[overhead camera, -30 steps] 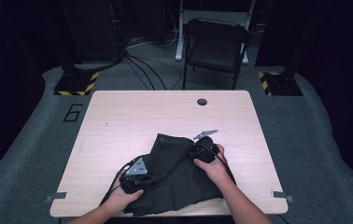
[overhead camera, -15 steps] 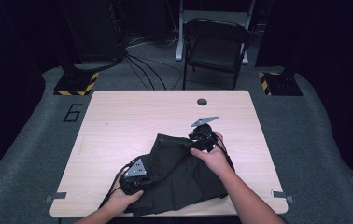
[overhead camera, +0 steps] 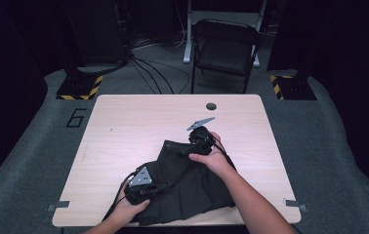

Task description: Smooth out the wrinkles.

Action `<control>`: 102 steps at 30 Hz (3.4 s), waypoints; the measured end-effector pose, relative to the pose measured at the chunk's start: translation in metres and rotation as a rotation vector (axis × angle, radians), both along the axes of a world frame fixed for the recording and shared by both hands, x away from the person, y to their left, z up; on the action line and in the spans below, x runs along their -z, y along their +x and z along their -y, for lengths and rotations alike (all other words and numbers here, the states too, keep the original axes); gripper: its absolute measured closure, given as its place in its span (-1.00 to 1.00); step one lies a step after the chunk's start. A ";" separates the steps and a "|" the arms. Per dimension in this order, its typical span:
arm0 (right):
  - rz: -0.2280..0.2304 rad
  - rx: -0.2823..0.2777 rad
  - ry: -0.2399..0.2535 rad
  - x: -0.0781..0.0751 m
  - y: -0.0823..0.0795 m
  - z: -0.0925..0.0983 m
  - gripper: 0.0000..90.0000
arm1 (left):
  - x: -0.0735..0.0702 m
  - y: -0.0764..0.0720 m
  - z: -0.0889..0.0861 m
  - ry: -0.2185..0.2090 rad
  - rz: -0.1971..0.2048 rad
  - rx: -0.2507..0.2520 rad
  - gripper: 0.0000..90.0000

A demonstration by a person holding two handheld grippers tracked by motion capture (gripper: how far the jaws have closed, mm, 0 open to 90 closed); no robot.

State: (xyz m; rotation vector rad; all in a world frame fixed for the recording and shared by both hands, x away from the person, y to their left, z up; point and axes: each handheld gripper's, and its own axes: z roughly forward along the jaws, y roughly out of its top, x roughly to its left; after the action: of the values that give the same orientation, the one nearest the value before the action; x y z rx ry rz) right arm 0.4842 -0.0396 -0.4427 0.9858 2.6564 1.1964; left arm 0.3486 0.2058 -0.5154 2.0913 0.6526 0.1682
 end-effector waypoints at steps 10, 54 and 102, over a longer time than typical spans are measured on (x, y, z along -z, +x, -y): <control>-0.037 -0.022 0.022 0.003 0.004 0.002 -0.66 | 0.000 -0.002 0.000 0.000 0.005 -0.003 0.90; 0.095 -0.026 0.078 0.022 -0.070 0.076 0.61 | -0.008 0.013 -0.013 -0.002 -0.005 -0.045 0.71; 0.055 -0.036 0.067 0.023 -0.117 0.096 0.17 | -0.011 -0.002 -0.024 0.099 -0.005 0.065 0.81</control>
State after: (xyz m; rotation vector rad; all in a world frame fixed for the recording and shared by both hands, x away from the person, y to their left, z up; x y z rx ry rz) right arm 0.3673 -0.1361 -0.4661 0.9037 2.6194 1.3078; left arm 0.3470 0.2302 -0.5040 2.2058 0.5889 0.1622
